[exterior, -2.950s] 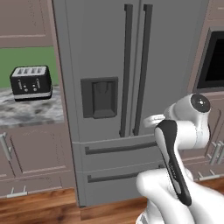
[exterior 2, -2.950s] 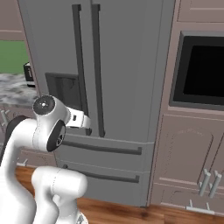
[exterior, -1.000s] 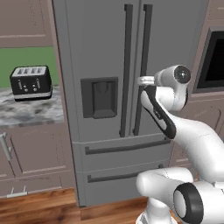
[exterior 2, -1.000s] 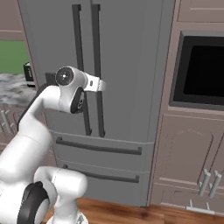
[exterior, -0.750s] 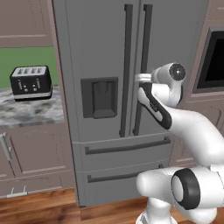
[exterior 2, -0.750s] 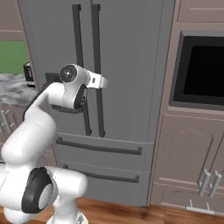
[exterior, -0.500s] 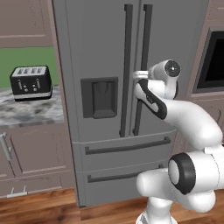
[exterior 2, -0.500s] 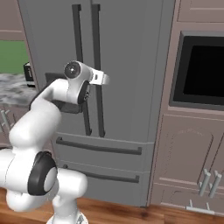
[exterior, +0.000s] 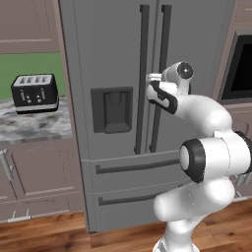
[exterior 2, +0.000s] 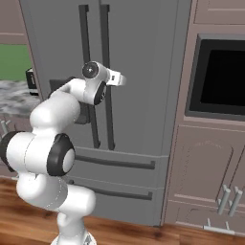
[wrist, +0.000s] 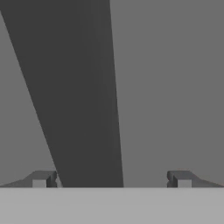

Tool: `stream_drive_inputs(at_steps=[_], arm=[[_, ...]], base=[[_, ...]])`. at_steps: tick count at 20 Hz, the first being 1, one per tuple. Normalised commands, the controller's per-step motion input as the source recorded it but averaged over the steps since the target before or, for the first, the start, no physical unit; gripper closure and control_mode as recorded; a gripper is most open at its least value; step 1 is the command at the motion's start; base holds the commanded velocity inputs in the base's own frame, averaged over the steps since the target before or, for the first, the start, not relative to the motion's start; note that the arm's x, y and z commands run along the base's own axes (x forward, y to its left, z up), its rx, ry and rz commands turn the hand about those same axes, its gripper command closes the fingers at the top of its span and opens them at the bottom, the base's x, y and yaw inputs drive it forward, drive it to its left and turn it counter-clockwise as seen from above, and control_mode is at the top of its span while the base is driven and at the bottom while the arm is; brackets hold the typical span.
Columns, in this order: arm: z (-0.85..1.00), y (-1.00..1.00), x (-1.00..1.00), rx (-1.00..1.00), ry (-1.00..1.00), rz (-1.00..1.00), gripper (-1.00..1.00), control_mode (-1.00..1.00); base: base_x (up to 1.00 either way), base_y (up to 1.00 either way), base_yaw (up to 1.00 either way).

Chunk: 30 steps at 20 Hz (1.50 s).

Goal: Retrieve the pear and orange from the fridge and place them into the bowl on the dining table.

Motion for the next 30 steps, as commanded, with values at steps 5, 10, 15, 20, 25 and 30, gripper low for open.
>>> stream_drive_inputs(at_steps=[5,10,15,20,25,30], arm=[[0.00,-0.14,0.76,0.00,0.00,0.00,-1.00,-1.00],[-0.03,-0.02,0.86,0.00,0.00,0.00,-1.00,-1.00],[-0.02,0.01,0.68,0.00,0.02,0.00,1.00,-1.00],[0.03,-0.10,-0.19,0.00,0.13,-0.02,1.00,-1.00],[0.15,-0.59,-0.98,0.00,0.10,-0.10,1.00,-1.00],[0.06,-0.87,-1.00,0.00,0.04,-0.13,1.00,-1.00]], base=[[0.00,0.00,0.00],[0.00,0.00,0.00],[0.00,0.00,0.00],[0.00,0.00,0.00],[0.00,0.00,0.00],[0.00,0.00,0.00]])
